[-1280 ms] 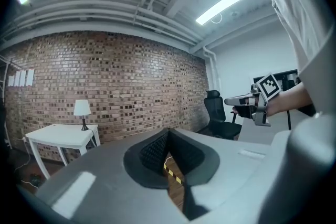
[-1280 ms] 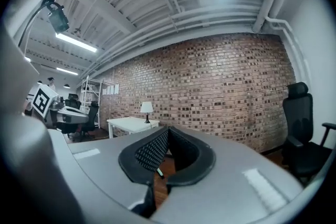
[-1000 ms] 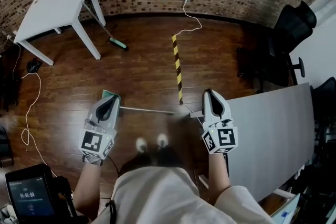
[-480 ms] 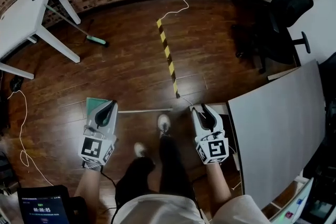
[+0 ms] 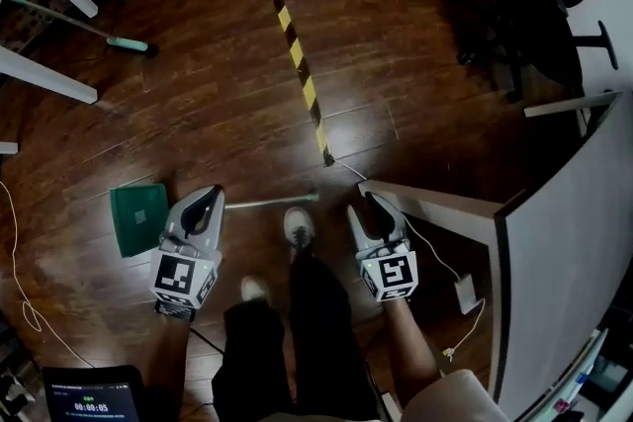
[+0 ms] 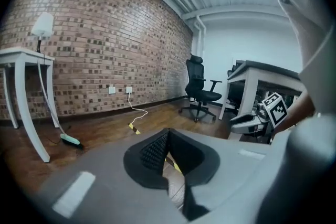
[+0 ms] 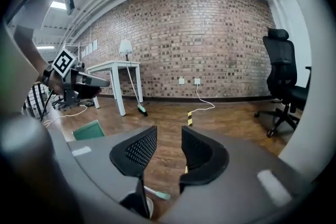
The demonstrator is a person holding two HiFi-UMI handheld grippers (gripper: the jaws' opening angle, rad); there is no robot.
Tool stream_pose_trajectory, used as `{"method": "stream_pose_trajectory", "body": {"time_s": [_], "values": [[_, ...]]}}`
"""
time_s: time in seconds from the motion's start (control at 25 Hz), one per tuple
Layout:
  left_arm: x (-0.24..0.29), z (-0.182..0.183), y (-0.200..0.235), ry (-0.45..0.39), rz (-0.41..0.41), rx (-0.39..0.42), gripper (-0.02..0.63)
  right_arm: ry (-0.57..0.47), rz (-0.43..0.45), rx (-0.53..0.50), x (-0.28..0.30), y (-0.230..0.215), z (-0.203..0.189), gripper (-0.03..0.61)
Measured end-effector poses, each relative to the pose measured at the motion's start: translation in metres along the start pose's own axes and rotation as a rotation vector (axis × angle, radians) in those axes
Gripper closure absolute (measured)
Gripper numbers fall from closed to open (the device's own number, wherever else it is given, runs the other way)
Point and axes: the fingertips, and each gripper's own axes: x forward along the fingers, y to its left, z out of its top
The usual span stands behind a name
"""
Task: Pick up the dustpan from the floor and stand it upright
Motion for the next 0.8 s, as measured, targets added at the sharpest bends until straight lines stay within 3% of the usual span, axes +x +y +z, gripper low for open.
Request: {"method": "stream_pose_trajectory", "body": {"time_s": [0.32,0.64,0.8], "values": [[0.079,-0.137,0.008,0.003,-0.055,0.028,0.614,0.03,0.04,-0.037,0.087,0.001,-0.168,0.397],[0.137,-0.238,0.013,-0.011,-0.066,0.046,0.614,0.055,0.058,-0.037,0.146,0.004,-0.301,0.388],[0.159,-0.283,0.019,-0.016,-0.05,0.049,0.614,0.012,0.081,-0.035,0.163,0.005,-0.34,0.38]]}}
